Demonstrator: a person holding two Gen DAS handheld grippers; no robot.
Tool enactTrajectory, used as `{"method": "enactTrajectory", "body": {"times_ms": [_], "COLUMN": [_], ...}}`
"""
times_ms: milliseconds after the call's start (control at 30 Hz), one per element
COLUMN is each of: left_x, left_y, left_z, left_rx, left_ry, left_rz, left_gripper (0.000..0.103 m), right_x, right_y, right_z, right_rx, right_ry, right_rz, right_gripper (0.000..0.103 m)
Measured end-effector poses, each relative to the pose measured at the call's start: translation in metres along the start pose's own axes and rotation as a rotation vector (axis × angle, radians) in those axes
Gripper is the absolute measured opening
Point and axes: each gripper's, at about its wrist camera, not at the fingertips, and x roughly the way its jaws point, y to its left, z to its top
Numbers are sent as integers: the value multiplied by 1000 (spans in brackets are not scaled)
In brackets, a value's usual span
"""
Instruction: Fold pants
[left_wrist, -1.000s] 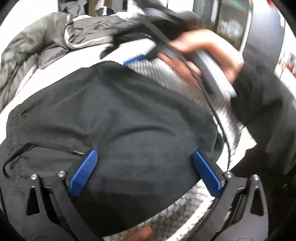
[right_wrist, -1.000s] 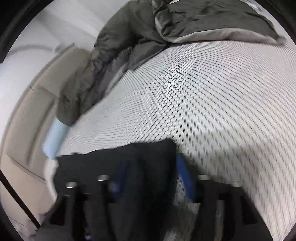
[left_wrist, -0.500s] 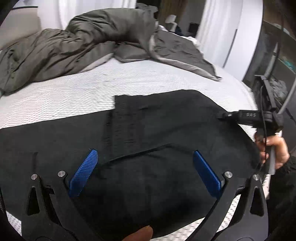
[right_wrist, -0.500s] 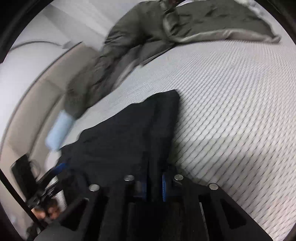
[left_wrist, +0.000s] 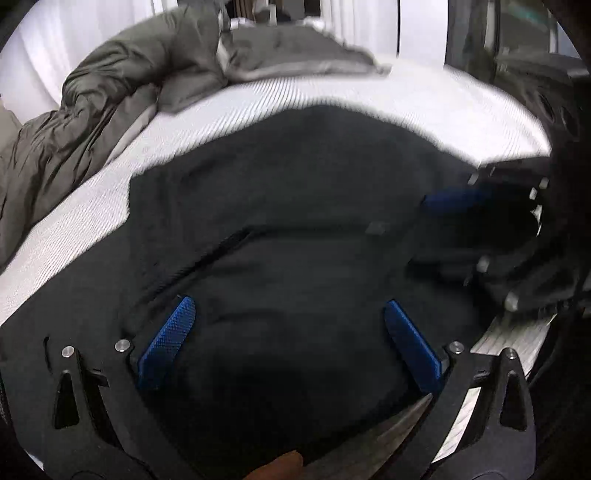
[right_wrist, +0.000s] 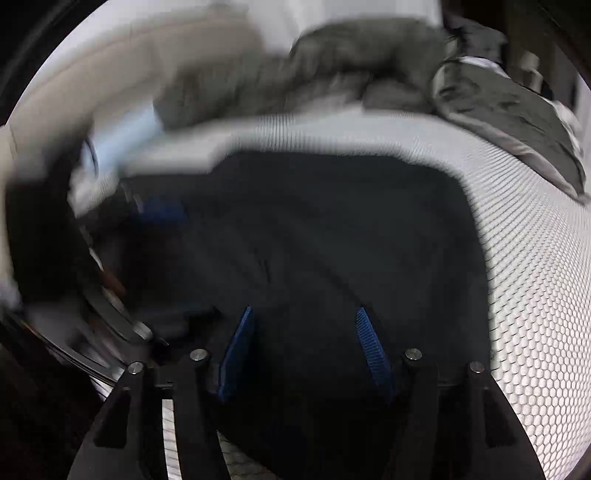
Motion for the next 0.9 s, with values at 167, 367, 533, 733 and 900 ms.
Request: {"method": "enactTrajectory", "body": {"times_ms": [167,367,533,733,900], "left_x": [-2,-44,-47,24,18], "left_y": [39,54,60,29,41], "left_z": [-23,-18,20,50,39], "left_rx": [-96,-138,-227,-56,-71], "left_ry": [40,-96,-173,10,6], "left_rz": [-7,-4,-54,-26,-39], "left_gripper": [103,102,92,51,52], "right_x": [-14,-46,-55,2,29], "right_y": [-26,-62,-44,-19,-32], "right_z": [-20,-22,10,47,37], "right_rx": [3,172,177,134,64], "right_ry": [-28,-102,-163,-17,71], "right_rz": [-151,-135,-50,30,-127], "right_gripper": [59,65,65,65,63]}}
